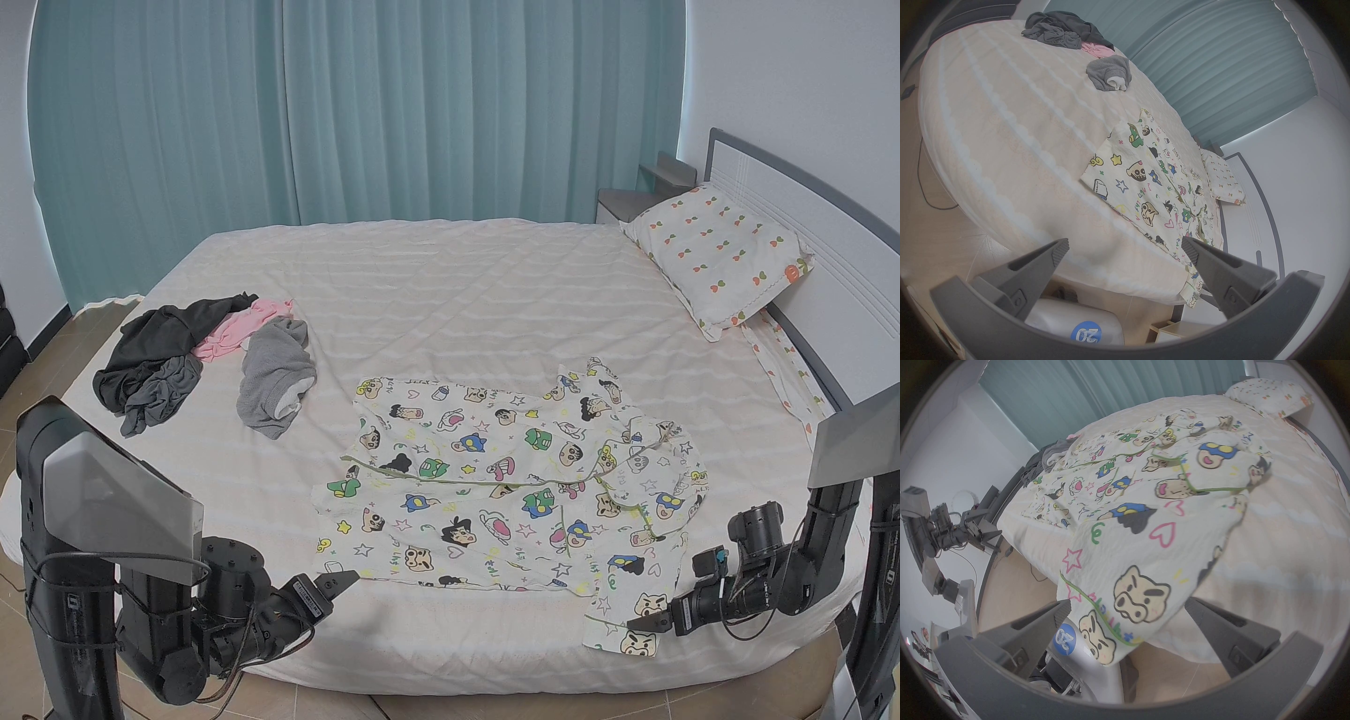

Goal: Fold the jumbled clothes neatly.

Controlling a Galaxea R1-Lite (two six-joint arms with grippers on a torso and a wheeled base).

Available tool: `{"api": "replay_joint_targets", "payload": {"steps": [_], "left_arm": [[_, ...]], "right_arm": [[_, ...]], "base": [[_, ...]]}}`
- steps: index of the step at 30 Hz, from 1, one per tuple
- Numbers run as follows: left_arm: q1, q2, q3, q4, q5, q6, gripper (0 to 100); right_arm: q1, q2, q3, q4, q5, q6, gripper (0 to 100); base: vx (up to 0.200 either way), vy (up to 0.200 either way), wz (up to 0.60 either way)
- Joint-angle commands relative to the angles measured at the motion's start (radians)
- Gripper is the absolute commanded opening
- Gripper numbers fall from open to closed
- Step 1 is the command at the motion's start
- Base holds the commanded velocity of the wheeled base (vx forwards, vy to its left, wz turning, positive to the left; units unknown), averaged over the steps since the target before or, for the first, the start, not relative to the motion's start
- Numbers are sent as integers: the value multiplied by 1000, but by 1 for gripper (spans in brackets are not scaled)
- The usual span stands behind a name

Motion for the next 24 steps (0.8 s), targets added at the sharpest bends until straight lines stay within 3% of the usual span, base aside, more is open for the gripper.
{"api": "replay_joint_targets", "payload": {"steps": [1,10,11,24], "left_arm": [[-1,7,0,-18,1,0,100],[-1,7,-2,-18,1,2,100],[-1,9,-2,-18,1,2,100],[-1,10,2,-18,1,11,100]], "right_arm": [[21,36,-23,-1,-15,0,100],[25,36,-26,-1,-18,2,100],[25,36,-26,-1,-20,3,0],[16,-1,31,9,-60,7,0]], "base": [[0,0,0],[0,0,0],[0,0,0],[0,0,0]]}}
